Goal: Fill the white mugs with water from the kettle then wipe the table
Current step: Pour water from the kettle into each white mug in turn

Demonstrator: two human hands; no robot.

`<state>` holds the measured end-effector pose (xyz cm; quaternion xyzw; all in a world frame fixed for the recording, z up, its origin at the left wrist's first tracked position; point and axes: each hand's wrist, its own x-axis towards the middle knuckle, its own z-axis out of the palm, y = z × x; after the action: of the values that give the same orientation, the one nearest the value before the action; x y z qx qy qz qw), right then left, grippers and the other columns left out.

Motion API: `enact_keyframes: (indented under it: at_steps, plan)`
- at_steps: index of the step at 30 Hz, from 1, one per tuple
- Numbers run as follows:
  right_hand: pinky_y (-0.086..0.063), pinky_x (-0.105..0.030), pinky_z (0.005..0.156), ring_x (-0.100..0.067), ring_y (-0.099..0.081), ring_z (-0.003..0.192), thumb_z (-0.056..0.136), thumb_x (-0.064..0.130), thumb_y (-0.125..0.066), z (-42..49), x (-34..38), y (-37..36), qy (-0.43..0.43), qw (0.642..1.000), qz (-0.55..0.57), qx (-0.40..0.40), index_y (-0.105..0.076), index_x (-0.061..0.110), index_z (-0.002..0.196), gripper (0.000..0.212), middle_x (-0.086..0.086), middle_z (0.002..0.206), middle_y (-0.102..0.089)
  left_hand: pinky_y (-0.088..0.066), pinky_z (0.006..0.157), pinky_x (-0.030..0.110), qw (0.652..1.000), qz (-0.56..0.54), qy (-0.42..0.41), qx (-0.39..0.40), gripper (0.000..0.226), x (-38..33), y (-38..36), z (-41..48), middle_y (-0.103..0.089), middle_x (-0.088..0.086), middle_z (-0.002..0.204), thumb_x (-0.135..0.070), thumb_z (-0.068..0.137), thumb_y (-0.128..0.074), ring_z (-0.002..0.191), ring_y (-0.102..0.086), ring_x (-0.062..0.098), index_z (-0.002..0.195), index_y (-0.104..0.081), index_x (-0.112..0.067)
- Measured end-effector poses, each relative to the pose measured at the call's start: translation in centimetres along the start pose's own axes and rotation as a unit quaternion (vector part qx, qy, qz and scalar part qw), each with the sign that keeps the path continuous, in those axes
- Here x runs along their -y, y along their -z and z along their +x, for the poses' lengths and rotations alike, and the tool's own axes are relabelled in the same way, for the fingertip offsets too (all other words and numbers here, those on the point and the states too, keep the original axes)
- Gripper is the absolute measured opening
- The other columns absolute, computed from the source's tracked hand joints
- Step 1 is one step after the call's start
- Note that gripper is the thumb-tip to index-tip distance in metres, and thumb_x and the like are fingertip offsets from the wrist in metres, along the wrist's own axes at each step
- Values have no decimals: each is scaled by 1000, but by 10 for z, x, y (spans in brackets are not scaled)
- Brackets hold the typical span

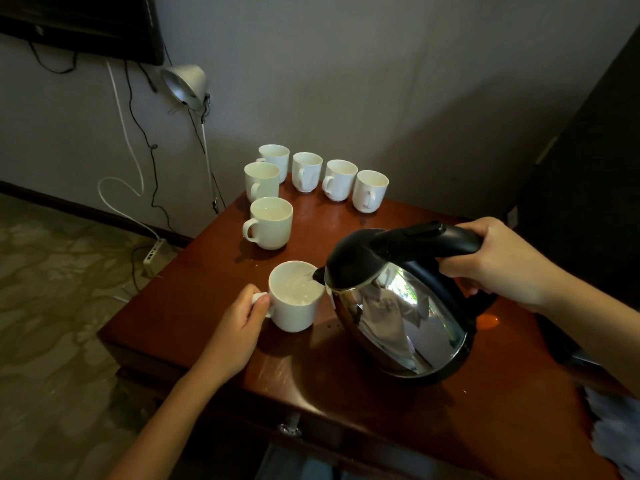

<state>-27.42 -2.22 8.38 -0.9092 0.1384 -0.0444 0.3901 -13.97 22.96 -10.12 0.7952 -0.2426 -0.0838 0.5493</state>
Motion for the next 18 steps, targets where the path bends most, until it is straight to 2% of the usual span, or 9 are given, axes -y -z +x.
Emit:
enact_keyframes:
  at_steps: [4,8,11,15,18]
  plan:
    - [-38,-18,40,-12,-46,38,74,-1,-65,-1,1,0,-3,1000,2,-5,-61,0,73,4,-1,45,-49,-26,51,29,1000,-4,-2,-2,32,1,0,0,-34,0,62,-26,100,-37,50,-33,3,85,-41,2]
    - [-39,-26,46,-19,-48,46,73,-2,-65,-3,-2,-3,-2,999,12,-32,-60,-4,76,6,-9,56,-52,-27,51,29,1000,-4,1,-3,32,0,-1,0,-35,-1,62,-26,100,-37,49,-34,2,85,-42,2]
    - [-39,-30,49,-22,-49,49,72,-3,-65,-5,-5,-4,0,998,25,-59,-63,1,74,5,-10,57,-54,-26,51,28,1000,-1,-2,-6,33,0,-1,-1,-35,-2,61,-26,100,-37,49,-34,2,84,-41,2]
    - [-41,-31,51,-24,-51,51,70,-6,-65,-9,-11,-4,2,996,49,-73,-64,6,72,12,-10,59,-56,-28,52,29,1000,-4,-1,-8,34,0,-1,-1,-36,-1,62,-28,99,-37,51,-34,3,85,-42,2]
    - [-43,-26,48,-19,-52,48,71,-8,-64,-12,-14,-4,3,994,64,-85,-64,5,73,13,-6,55,-57,-29,50,23,999,-32,7,-7,35,-1,-1,-1,-35,-2,61,-29,100,-36,50,-33,2,87,-43,3]
